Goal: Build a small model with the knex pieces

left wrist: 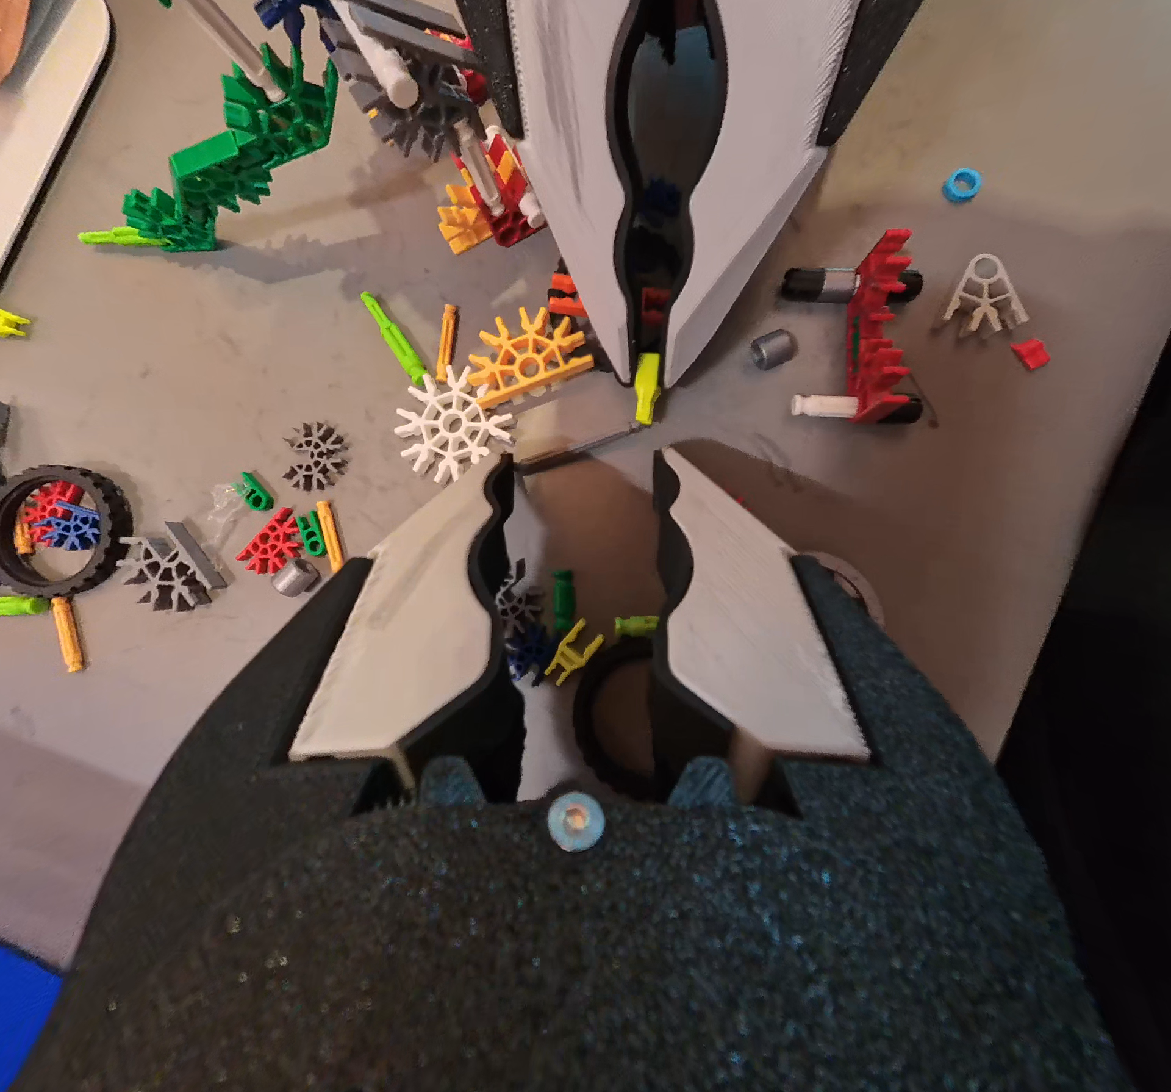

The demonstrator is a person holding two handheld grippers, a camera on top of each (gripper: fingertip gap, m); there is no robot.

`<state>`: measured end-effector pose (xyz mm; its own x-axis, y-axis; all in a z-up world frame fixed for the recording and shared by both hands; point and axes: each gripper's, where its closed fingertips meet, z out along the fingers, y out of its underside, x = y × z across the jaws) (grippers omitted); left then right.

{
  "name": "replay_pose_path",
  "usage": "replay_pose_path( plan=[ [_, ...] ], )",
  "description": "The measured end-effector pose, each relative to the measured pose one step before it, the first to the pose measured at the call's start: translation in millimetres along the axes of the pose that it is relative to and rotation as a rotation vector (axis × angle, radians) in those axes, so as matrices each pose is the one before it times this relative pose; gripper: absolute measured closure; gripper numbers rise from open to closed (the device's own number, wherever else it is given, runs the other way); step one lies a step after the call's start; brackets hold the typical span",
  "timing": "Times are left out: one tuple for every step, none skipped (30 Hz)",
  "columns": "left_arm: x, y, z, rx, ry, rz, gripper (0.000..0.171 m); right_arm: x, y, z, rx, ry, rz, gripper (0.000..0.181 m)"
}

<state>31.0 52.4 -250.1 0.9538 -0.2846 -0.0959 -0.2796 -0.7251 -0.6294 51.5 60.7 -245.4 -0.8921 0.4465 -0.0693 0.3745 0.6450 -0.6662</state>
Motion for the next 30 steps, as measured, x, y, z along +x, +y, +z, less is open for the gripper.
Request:
replay_pose_path(
  plan=[
    [0.33,-0.15,0.06,0.00006,-0.0006,0.0009,0.130,-0.66,0.78,0.41,-0.0029,-0.0037,0.0002,0.176],
    [0.14,-0.22,-0.12,-0.00208,-0.0027,0.0070,0.130,-0.52,0.82,0.42,-0.0034,-0.0023,-0.0009,0.176],
    [0.34,0.00,-0.01,-0.00235,-0.0009,0.0052,0.130,-0.29,0.81,0.21,0.0002,-0.0023,-0.0011,0.176],
    [0.60,-0.22,0.03,-0.00077,0.0030,0.0017,0.131,0.01,0.74,-0.40,0.0032,-0.0050,0.0040,0.176],
    [-0.10,0.01,0.00,0.00012,-0.0003,-0.0006,0.130,1.47,0.83,-1.06,0.0008,-0.0027,0.0092,0.176],
    [-0.19,0.08,0.03,0.00177,-0.0001,-0.0019,0.130,3.21,0.87,-1.45,-0.0009,0.0076,0.0064,0.176],
    [0.15,0.03,0.01,0.00354,0.0023,-0.0039,0.130,2.95,0.74,-1.00,0.0013,0.0074,0.0052,0.176],
    [0.24,0.05,0.16,0.00278,0.0029,-0.0046,0.131,0.64,0.33,-0.06,0.0044,-0.0028,0.0090,0.176],
    [-0.09,0.03,0.10,0.00101,0.0003,-0.0034,0.131,-0.30,0.28,0.68,0.0016,-0.0029,0.0058,0.176],
    [-0.30,-0.09,0.11,0.00023,-0.0010,-0.0025,0.131,-0.46,0.28,0.83,-0.0040,0.0035,-0.0058,0.176],
    [0.23,-0.22,0.21,-0.00091,0.0012,0.0001,0.131,-0.14,0.12,0.50,-0.0067,0.0075,-0.0133,0.176],
    [0.18,-0.53,0.22,0.00041,-0.0010,0.0036,0.132,-0.14,0.08,0.39,-0.0056,0.0056,-0.0106,0.176],
    [-0.22,-0.64,0.43,0.00056,-0.0043,0.0019,0.133,-0.36,-0.01,0.71,-0.0024,0.0003,-0.0017,0.176],
    [0.49,-0.71,0.57,0.00132,-0.0005,0.0009,0.133,-0.37,-0.36,0.73,0.0014,-0.0035,0.0044,0.176],
    [0.81,-0.83,0.46,0.00197,0.0003,0.0040,0.135,-0.10,-0.40,0.57,0.0020,-0.0036,0.0047,0.176],
    [0.29,-0.56,0.37,0.00147,-0.0031,0.0056,0.135,0.41,-0.20,0.13,-0.0003,0.0000,0.0017,0.176],
    [0.14,-0.35,0.18,0.00093,-0.0016,0.0011,0.135,0.64,0.10,-0.15,-0.0015,0.0035,-0.0010,0.176],
    [0.01,-0.13,0.18,0.00201,0.0008,-0.0025,0.135,0.66,0.32,-0.36,-0.0011,0.0038,-0.0013,0.176],
    [0.02,0.07,-0.11,0.00143,0.0007,-0.0004,0.135,0.31,0.26,-0.22,-0.0002,0.0018,-0.0001,0.176],
    [-0.24,0.30,-0.21,-0.00112,-0.0013,0.0017,0.136,0.17,-0.08,0.03,0.0005,0.0001,0.0009,0.176],
    [0.02,0.42,-0.43,-0.00299,-0.0025,0.0027,0.136,-0.10,-0.23,0.29,0.0009,-0.0002,0.0010,0.176],
    [-0.01,0.37,-0.36,-0.00155,-0.0040,0.0039,0.137,-0.24,-0.40,0.31,0.0010,-0.0002,0.0004,0.176],
    [0.24,0.20,-0.27,-0.00018,-0.0028,0.0012,0.137,-0.28,-0.24,0.36,0.0004,0.0004,-0.0010,0.176],
    [0.41,0.01,0.00,0.00104,-0.0013,-0.0017,0.138,-0.28,-0.08,0.10,0.0000,0.0002,-0.0014,0.176],
    [0.66,-0.13,-0.01,0.00112,0.0006,-0.0019,0.139,-0.15,-0.11,0.08,0.0006,0.0000,0.0001,0.176],
    [0.57,-0.19,0.11,0.00154,-0.0003,0.0005,0.140,-0.04,-0.12,0.17,0.0010,-0.0004,0.0011,0.176],
    [0.96,-0.36,0.24,0.00109,0.0011,0.0008,0.140,-0.12,-0.19,0.10,0.0011,-0.0008,0.0014,0.176],
    [0.33,-0.43,0.28,0.00048,-0.0005,-0.0002,0.140,0.00,-0.22,0.26,0.0010,-0.0004,0.0011,0.176],
    [0.43,-0.31,0.08,-0.00013,0.0012,0.0007,0.140,-0.15,-0.34,0.29,0.0003,-0.0002,0.0003,0.176],
    [0.18,-0.23,0.06,0.00017,0.0011,-0.0014,0.138,-0.33,-0.31,0.30,0.0002,-0.0003,-0.0003,0.176]
  ],
)
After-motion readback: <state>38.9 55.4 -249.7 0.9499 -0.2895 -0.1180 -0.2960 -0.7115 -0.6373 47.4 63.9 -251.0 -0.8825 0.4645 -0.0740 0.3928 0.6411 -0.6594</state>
